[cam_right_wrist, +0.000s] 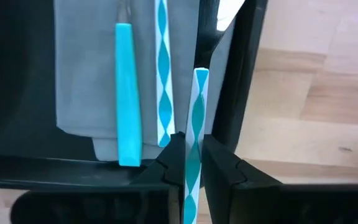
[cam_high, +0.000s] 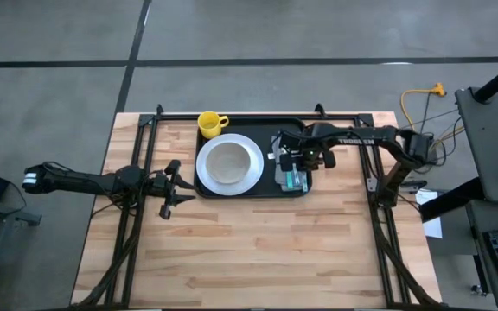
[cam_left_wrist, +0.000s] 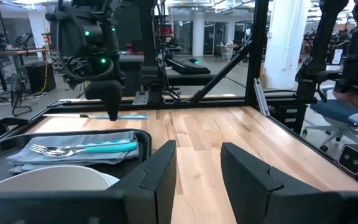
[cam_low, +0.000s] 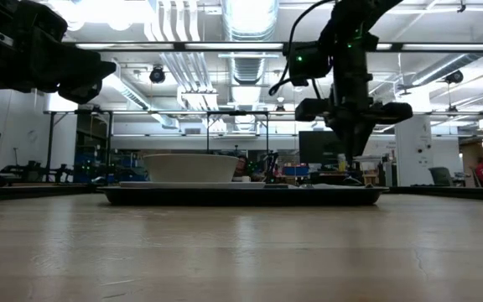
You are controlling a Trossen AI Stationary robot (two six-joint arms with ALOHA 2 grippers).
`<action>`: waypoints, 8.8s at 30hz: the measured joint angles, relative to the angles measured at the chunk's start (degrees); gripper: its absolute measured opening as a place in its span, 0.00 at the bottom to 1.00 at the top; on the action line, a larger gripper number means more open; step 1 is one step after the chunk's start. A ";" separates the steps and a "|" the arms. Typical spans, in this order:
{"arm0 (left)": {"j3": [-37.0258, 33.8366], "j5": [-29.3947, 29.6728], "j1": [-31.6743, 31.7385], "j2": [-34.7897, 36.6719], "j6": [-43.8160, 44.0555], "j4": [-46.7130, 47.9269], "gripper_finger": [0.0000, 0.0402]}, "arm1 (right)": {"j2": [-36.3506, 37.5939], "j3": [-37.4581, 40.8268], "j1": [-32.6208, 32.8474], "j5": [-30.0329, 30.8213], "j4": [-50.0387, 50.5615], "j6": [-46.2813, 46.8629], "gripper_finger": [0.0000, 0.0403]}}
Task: Set up tray
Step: Put the blue knife on the gray napkin, then return to Home Position
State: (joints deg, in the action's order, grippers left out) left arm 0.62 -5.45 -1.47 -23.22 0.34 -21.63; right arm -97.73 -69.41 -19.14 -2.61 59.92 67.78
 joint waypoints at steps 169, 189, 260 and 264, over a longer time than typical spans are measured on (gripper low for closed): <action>-0.02 0.00 0.01 -0.02 0.00 0.00 0.27 | -5.99 4.78 -4.91 -15.38 -7.22 1.56 0.27; -0.02 0.00 0.01 0.00 0.00 0.00 0.27 | 4.65 1.72 10.80 7.61 -6.97 -18.22 0.25; -0.02 -0.01 0.00 -0.01 -0.01 0.00 0.27 | 93.38 63.81 45.62 -8.17 -67.40 -74.35 0.25; 0.00 0.00 -0.01 0.00 0.01 0.00 0.27 | 96.00 65.56 45.62 -8.52 -67.62 -74.37 0.25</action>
State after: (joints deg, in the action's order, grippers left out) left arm 0.62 -5.45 -1.48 -23.23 0.36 -21.63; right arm -1.73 -3.84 26.48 -11.13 -7.70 -6.59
